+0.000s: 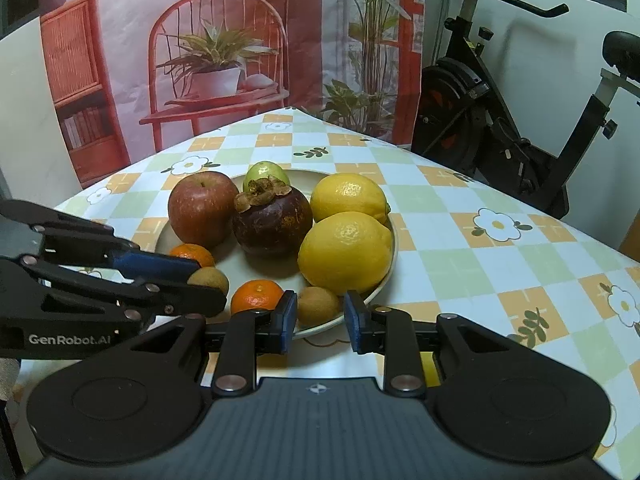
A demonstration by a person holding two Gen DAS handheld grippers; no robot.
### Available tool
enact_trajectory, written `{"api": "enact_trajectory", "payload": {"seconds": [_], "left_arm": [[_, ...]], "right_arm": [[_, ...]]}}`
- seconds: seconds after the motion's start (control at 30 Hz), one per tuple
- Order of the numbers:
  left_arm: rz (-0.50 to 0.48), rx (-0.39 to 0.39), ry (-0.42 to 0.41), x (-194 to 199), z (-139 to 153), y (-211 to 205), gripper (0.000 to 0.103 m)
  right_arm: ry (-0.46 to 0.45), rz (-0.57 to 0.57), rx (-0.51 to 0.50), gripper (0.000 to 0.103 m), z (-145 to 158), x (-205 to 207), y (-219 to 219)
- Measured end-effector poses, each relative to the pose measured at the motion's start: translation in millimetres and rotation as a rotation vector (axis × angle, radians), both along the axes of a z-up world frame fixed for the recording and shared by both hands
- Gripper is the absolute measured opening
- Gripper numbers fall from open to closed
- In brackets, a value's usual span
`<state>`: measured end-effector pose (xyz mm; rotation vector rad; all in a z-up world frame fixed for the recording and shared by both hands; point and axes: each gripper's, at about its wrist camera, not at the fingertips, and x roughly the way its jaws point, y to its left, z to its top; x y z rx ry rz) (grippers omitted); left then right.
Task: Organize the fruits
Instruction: 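Carry both kiwis onto the plate and open both grippers, then move both tools to the large orange on the table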
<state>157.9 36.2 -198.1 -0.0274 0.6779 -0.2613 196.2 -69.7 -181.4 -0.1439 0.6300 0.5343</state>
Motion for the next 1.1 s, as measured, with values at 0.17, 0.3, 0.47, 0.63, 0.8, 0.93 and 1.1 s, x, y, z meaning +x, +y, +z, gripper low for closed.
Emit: {"api": "enact_trajectory", "payload": {"seconds": [0.17,0.3,0.47,0.63,0.8,0.93,1.1], "left_arm": [[0.013,-0.021,0.002,-4,4,4,0.029],[0.013,-0.037,-0.003,-8,7,3,0.029],[-0.004,-0.044,-0.015,-12,12,-3,0.029],[-0.008,-0.072,-0.013,-17,14,-7,0.034],[-0.024,-0.07,-0.019,-27,11,-12,0.034],[-0.038,-0.058,-0.012,-34,6,-16,0.034],[-0.055,-0.046,-0.016,-39,4,-18,0.034]], "right_arm": [[-0.007,-0.013,0.026,0.029,1,-10,-7],[-0.024,-0.047,0.065,0.029,3,-24,-18],[-0.04,-0.092,0.123,0.029,8,-41,-32],[-0.059,-0.129,0.159,0.029,8,-58,-40],[-0.072,-0.155,0.163,0.029,2,-70,-43],[-0.068,-0.178,0.172,0.029,-3,-78,-48],[-0.071,-0.198,0.174,0.029,-7,-88,-51]]}}
